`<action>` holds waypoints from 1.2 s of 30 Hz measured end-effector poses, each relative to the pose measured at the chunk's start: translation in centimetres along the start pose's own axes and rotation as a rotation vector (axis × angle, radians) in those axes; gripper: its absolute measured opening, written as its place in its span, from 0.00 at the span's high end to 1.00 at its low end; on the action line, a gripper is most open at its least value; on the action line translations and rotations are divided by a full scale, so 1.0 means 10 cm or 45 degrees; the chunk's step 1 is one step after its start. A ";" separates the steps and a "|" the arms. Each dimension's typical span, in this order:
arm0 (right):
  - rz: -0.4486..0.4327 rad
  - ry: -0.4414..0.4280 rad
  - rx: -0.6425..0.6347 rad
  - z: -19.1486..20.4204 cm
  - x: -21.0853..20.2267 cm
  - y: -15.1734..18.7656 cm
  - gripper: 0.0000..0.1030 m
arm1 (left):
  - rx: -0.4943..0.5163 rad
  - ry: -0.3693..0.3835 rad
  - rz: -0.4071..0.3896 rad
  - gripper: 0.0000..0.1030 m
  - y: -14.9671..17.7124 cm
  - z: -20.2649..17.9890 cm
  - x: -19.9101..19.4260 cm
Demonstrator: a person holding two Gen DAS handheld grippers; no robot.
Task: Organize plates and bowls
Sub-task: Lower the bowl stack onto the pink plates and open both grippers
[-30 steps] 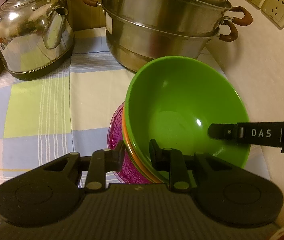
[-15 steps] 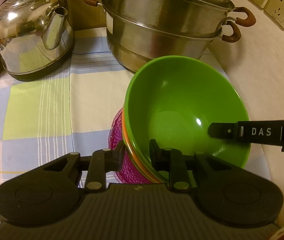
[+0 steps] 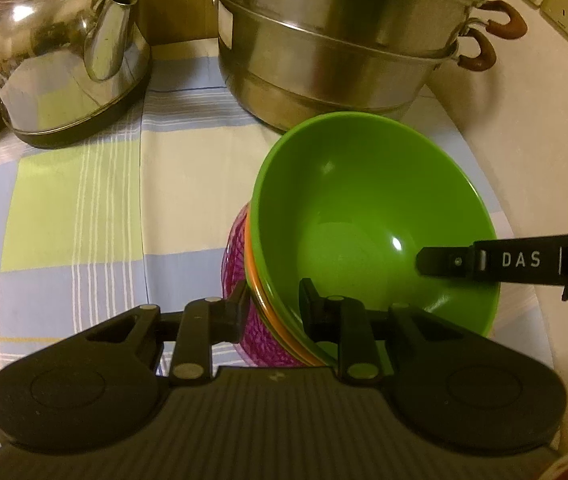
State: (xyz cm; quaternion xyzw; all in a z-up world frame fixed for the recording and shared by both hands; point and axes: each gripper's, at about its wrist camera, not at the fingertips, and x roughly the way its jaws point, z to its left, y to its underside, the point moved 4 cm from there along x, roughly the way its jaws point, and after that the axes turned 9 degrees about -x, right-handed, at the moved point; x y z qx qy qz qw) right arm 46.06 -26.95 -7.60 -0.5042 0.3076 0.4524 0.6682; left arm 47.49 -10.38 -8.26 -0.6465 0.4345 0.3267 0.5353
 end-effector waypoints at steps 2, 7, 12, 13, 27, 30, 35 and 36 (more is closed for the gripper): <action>0.000 -0.002 0.002 -0.01 0.02 0.01 0.80 | 0.004 0.003 -0.002 0.77 0.00 0.00 0.00; 0.037 0.007 -0.012 -0.03 0.04 0.04 0.82 | 0.028 -0.011 0.007 0.78 0.02 -0.02 0.00; 0.040 0.011 -0.024 -0.02 0.04 0.07 0.82 | 0.025 -0.002 0.007 0.78 0.03 -0.01 -0.01; 0.037 0.011 -0.029 -0.02 0.04 0.08 0.82 | 0.030 -0.002 0.006 0.78 0.04 -0.02 -0.01; -0.056 -0.026 -0.003 -0.03 -0.06 0.07 0.69 | -0.028 0.035 -0.030 0.77 0.03 0.03 -0.06; -0.086 -0.050 -0.006 0.01 -0.12 0.04 0.58 | -0.019 0.041 -0.061 0.73 0.01 0.01 -0.13; -0.110 -0.035 -0.027 0.07 -0.20 0.04 0.55 | 0.006 0.041 -0.116 0.56 -0.01 -0.03 -0.26; -0.113 -0.036 -0.029 0.07 -0.21 0.05 0.54 | 0.010 0.035 -0.125 0.53 0.00 -0.04 -0.28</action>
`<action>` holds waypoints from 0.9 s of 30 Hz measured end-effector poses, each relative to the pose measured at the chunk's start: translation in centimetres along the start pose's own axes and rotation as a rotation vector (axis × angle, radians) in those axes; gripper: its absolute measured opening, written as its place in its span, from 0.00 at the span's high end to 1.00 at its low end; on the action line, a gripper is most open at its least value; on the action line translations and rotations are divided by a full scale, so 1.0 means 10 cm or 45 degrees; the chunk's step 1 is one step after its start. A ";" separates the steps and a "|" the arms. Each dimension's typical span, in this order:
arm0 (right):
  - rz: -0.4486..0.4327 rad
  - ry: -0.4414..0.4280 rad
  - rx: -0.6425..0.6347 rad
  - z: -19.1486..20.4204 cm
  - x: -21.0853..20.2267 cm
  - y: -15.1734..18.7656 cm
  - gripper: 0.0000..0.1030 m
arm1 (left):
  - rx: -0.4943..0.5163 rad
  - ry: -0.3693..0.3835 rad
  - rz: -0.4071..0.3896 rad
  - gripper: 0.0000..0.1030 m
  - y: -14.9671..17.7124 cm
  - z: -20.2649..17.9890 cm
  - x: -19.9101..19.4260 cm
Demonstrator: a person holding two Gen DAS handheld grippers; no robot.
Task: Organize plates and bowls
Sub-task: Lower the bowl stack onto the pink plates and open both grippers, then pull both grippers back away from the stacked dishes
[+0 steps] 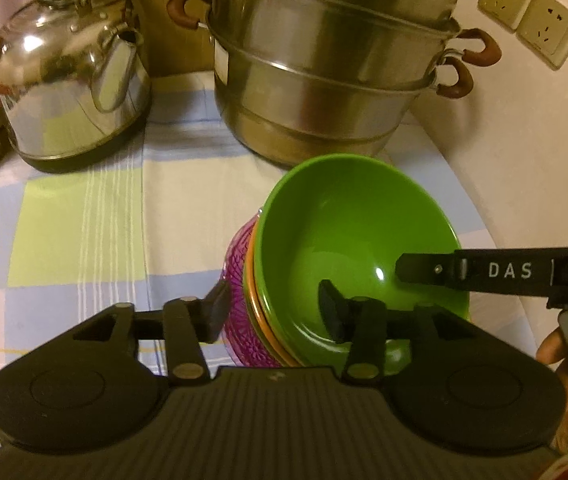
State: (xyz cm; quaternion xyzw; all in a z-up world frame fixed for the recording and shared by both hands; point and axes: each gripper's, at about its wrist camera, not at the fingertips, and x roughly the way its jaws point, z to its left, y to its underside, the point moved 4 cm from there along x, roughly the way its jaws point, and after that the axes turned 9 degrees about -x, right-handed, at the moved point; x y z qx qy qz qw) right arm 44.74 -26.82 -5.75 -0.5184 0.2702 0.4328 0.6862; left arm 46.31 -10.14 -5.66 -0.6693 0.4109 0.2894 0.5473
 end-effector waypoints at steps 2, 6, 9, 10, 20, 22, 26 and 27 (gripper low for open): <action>-0.008 -0.002 -0.003 0.01 -0.04 0.02 0.53 | 0.002 -0.004 -0.021 0.47 0.01 0.01 -0.05; -0.030 0.013 -0.017 0.02 -0.13 0.04 0.53 | -0.016 -0.011 -0.067 0.37 0.04 0.08 -0.15; -0.052 0.020 -0.014 0.01 -0.22 0.06 0.53 | -0.040 0.002 -0.108 0.28 0.06 0.13 -0.25; -0.058 0.018 -0.013 0.01 -0.24 0.07 0.53 | -0.042 0.001 -0.117 0.27 0.07 0.14 -0.28; -0.139 0.009 -0.004 0.01 -0.58 0.28 0.53 | -0.009 0.004 -0.287 0.27 0.31 0.19 -0.65; -0.163 0.015 -0.001 0.01 -0.66 0.34 0.53 | 0.001 -0.013 -0.305 0.27 0.39 0.19 -0.71; -0.204 0.019 0.000 0.04 -0.81 0.51 0.53 | 0.002 -0.039 -0.326 0.27 0.56 0.20 -0.81; -0.218 0.028 -0.010 0.05 -0.85 0.57 0.53 | -0.005 -0.042 -0.330 0.27 0.60 0.20 -0.84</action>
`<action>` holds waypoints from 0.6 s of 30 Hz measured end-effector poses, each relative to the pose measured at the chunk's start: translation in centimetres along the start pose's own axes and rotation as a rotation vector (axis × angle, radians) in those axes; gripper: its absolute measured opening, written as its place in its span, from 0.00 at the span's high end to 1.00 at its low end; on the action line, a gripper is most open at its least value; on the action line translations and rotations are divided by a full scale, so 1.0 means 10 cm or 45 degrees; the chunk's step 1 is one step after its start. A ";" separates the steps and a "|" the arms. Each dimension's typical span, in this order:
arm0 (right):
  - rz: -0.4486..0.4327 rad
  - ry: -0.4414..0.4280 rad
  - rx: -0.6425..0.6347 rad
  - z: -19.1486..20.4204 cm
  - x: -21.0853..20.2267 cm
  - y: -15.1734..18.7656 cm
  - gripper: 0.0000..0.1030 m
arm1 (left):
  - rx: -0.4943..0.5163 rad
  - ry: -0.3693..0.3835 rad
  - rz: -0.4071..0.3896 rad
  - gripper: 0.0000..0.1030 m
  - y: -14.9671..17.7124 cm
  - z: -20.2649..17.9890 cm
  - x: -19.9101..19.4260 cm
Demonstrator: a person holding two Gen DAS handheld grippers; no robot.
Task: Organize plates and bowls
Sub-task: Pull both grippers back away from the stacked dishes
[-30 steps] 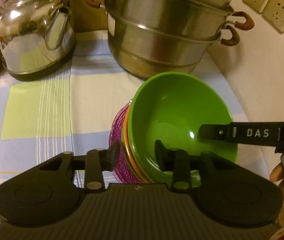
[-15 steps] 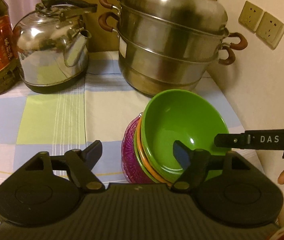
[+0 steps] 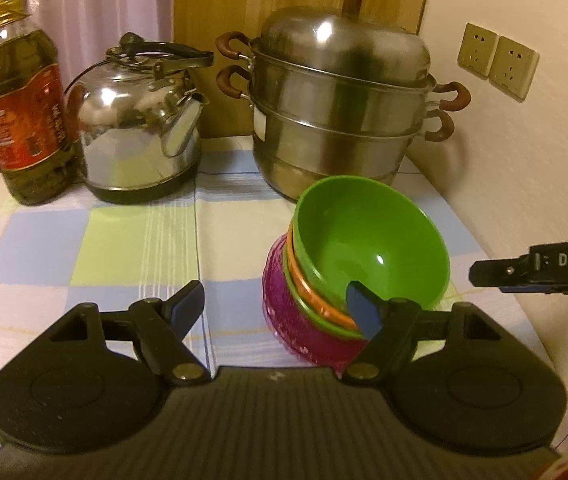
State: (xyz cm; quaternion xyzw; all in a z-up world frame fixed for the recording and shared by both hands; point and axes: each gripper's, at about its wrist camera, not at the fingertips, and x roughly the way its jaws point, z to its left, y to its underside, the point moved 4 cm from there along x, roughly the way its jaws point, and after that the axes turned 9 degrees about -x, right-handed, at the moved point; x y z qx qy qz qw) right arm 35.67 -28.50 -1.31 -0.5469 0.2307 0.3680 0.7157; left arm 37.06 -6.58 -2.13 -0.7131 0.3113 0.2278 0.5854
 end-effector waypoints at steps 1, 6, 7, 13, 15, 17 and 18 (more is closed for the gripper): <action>-0.012 0.008 -0.012 0.01 -0.03 0.03 0.53 | -0.007 -0.003 -0.005 0.27 0.04 0.01 -0.04; -0.082 0.040 -0.118 0.11 -0.22 0.31 0.53 | -0.007 -0.019 -0.011 0.27 0.23 0.02 -0.21; -0.088 0.046 -0.125 0.12 -0.25 0.37 0.53 | -0.003 -0.017 -0.014 0.27 0.26 0.01 -0.25; -0.122 0.051 -0.103 0.16 -0.46 0.70 0.53 | 0.021 -0.003 -0.032 0.27 0.47 -0.01 -0.52; -0.139 0.060 -0.119 0.20 -0.53 0.78 0.53 | 0.021 -0.005 -0.036 0.27 0.54 -0.02 -0.61; -0.151 0.073 -0.151 0.25 -0.60 0.84 0.53 | 0.021 -0.017 -0.045 0.27 0.62 -0.02 -0.69; -0.155 0.077 -0.165 0.27 -0.63 0.88 0.53 | 0.016 -0.021 -0.046 0.27 0.67 -0.02 -0.73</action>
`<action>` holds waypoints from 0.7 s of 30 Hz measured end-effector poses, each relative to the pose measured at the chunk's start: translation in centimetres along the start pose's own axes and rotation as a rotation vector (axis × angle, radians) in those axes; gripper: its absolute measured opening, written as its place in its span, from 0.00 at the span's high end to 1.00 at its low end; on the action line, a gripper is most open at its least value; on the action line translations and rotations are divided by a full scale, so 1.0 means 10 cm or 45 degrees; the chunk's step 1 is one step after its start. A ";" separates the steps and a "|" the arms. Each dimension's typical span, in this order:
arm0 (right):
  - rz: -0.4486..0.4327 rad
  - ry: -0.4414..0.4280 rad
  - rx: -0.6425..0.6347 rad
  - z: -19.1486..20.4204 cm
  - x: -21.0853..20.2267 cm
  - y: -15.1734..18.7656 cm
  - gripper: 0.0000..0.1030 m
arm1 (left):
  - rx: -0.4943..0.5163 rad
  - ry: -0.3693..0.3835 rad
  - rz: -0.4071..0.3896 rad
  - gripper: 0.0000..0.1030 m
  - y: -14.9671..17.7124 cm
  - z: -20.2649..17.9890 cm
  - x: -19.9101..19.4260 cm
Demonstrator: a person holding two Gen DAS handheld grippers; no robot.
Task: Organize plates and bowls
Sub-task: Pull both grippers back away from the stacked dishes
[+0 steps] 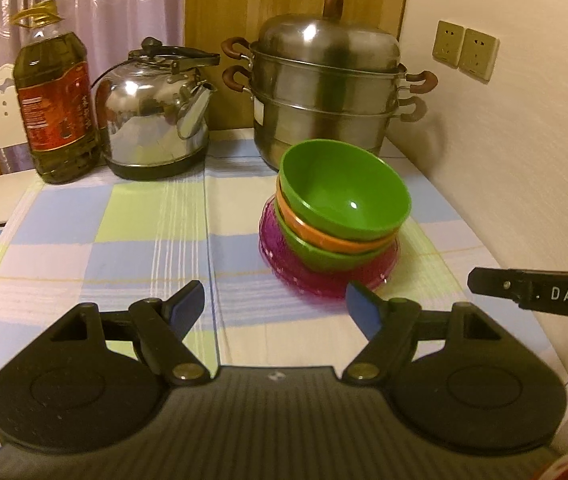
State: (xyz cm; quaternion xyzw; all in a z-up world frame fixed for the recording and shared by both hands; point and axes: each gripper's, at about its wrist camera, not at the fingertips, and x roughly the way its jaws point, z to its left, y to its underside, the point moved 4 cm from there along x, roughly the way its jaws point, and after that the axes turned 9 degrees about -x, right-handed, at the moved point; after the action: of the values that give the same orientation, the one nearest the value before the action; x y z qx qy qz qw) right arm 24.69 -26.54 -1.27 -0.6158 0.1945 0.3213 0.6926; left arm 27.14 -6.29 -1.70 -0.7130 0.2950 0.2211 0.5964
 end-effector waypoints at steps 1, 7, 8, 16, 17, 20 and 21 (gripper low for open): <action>-0.006 0.006 -0.011 0.02 -0.04 0.03 0.53 | -0.007 -0.004 0.003 0.27 0.04 0.01 -0.03; -0.029 0.037 -0.086 0.14 -0.24 0.20 0.53 | -0.054 -0.040 0.035 0.27 0.28 0.06 -0.20; -0.028 0.041 -0.094 0.16 -0.26 0.24 0.53 | -0.056 -0.054 0.041 0.27 0.32 0.07 -0.23; -0.022 0.039 -0.105 0.28 -0.48 0.49 0.53 | -0.080 -0.076 0.049 0.27 0.48 0.12 -0.48; -0.020 0.039 -0.109 0.29 -0.50 0.52 0.53 | -0.083 -0.083 0.043 0.27 0.49 0.12 -0.51; -0.012 0.043 -0.106 0.32 -0.57 0.59 0.53 | -0.089 -0.091 0.022 0.27 0.52 0.14 -0.61; -0.009 0.039 -0.095 0.32 -0.60 0.62 0.53 | -0.090 -0.095 0.015 0.27 0.53 0.15 -0.65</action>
State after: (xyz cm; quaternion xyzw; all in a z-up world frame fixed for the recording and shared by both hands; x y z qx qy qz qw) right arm 15.74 -24.42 -1.30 -0.6467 0.1908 0.3162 0.6673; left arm 18.84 -4.45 -1.48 -0.7231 0.2686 0.2613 0.5803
